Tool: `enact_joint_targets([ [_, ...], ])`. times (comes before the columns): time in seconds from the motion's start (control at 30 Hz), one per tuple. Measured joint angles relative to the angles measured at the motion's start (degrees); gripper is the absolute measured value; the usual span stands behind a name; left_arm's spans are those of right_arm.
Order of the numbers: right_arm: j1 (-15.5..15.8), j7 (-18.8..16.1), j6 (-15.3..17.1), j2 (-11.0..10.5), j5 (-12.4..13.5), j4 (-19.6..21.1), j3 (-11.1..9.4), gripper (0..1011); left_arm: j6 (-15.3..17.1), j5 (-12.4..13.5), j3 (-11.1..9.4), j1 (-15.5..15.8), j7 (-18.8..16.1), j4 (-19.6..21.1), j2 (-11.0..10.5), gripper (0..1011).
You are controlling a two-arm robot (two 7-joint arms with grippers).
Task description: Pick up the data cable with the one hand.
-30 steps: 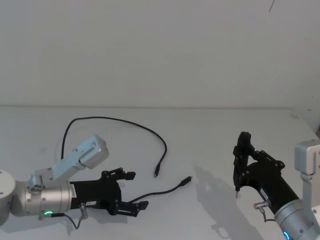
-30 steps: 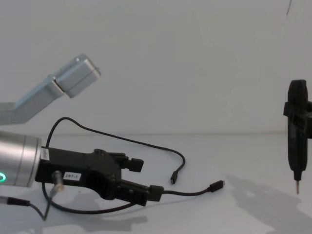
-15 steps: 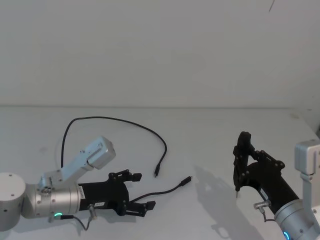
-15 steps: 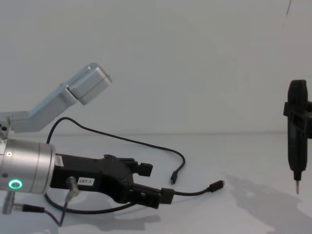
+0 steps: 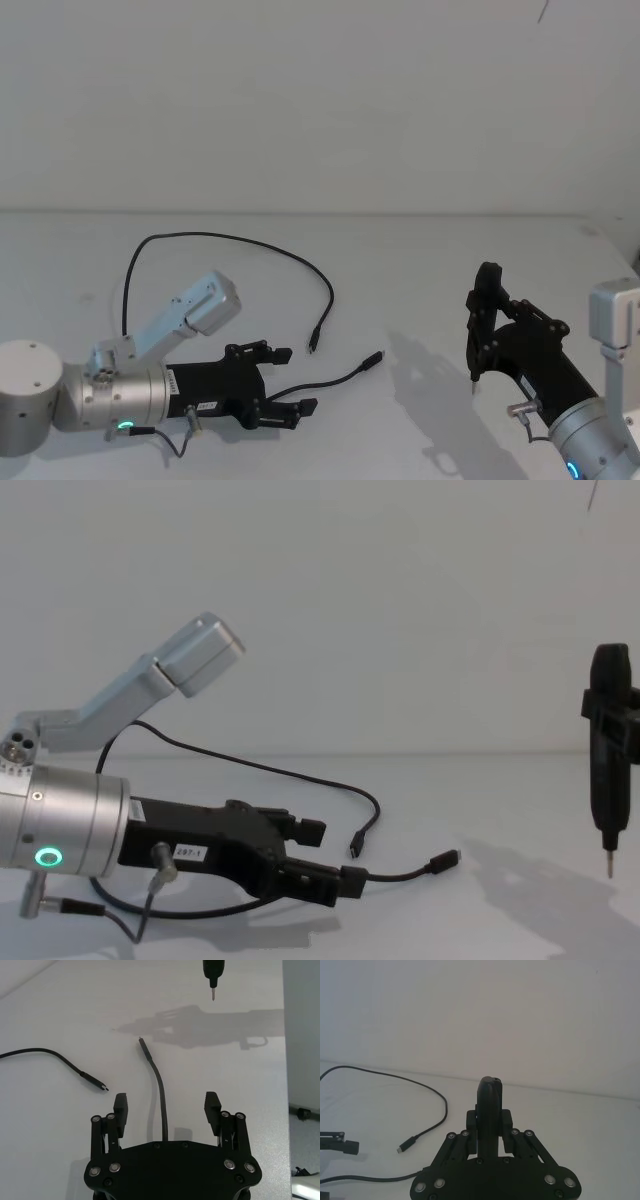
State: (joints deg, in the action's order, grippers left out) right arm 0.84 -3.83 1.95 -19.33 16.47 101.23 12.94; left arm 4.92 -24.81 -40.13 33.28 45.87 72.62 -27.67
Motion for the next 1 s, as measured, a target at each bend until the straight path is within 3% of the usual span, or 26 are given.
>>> enact_joint_targets([
  [0.43, 0.0, 0.0, 0.0, 0.0, 0.0, 0.0, 0.0, 279, 2.6, 0.5, -2.0, 1.6, 1.4, -0.6, -0.2, 599],
  [0.67, 0.0, 0.0, 0.0, 0.0, 0.0, 0.0, 0.0, 279, 3.1, 0.5, -2.8, 2.2, 1.9, -1.2, -0.1, 345],
  [1.0, 0.0, 0.0, 0.0, 0.0, 0.0, 0.0, 0.0, 279, 2.7, 0.7, -3.1, 2.7, 1.6, -2.0, 0.3, 67],
])
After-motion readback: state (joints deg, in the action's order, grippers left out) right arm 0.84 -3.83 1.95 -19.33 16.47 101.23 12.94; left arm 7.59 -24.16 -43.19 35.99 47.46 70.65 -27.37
